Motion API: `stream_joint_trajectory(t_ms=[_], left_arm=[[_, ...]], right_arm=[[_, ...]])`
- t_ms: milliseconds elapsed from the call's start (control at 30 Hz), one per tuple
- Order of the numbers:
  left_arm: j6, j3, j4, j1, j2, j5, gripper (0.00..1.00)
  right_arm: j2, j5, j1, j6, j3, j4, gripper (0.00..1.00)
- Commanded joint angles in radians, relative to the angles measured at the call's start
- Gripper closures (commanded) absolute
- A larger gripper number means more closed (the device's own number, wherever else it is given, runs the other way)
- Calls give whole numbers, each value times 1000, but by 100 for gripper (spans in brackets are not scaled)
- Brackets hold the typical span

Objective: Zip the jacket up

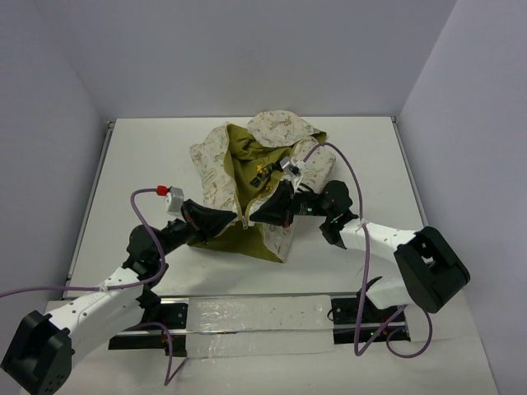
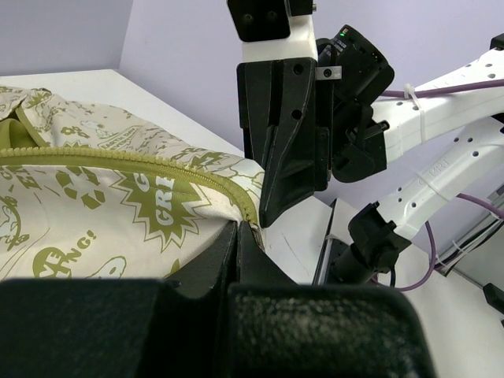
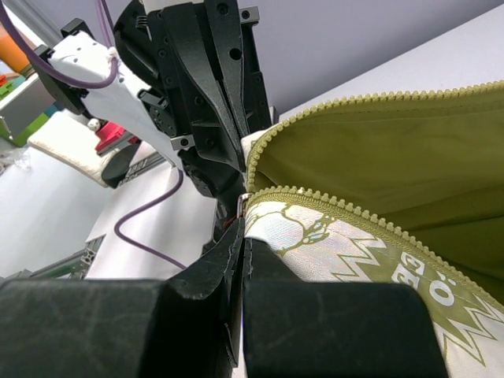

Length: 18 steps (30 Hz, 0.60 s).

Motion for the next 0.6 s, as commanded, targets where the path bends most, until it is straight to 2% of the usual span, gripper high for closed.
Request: stream_joint_trajectory(t_ms=[0, 567], left_arm=[[20, 18, 44, -14, -3, 0, 100], [22, 22, 35, -30, 4, 0, 100]], right_arm=[[6, -13, -1, 5, 43, 90, 100], [8, -1, -1, 17, 44, 127, 100]])
